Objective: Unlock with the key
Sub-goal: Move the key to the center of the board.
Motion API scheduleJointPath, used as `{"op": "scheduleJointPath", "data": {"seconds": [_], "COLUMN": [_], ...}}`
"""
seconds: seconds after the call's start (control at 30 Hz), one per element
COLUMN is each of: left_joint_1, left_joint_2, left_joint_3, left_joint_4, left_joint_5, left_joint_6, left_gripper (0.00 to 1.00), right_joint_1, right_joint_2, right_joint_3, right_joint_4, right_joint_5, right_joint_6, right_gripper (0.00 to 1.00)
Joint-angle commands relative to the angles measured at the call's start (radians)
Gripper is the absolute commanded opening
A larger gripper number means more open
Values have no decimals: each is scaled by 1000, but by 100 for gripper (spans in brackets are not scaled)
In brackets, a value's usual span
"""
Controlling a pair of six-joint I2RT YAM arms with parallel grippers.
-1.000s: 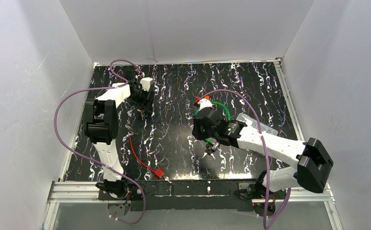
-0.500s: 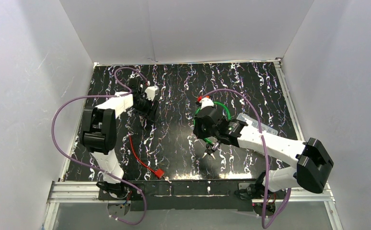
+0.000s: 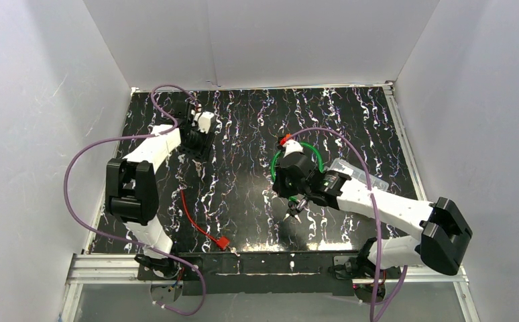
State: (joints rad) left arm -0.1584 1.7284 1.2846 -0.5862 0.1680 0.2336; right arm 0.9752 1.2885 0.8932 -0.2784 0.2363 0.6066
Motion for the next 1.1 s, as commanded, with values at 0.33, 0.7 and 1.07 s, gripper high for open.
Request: {"op": "scheduleJointPath", "data": {"seconds": [0.33,0.7,1.07], "left_joint_1": [23,-83,-452], "left_joint_2": [193,183,50], "left_joint_3": [82,-13,-185], "left_joint_4": [-83,-59,-21], "left_joint_5": [-117,15,234], "left_joint_6": [-94,-141,-288], "left_gripper": [40,20,15], "right_joint_1": [-6,-6,-7], "right_joint_2": [-78,-98,-134], "right_joint_3": [-30,-41,-74], "right_joint_4": [36,24,-6], "right_joint_5": [41,63,95], "right_joint_6": [25,29,41], "right_gripper": [10,6,3]}}
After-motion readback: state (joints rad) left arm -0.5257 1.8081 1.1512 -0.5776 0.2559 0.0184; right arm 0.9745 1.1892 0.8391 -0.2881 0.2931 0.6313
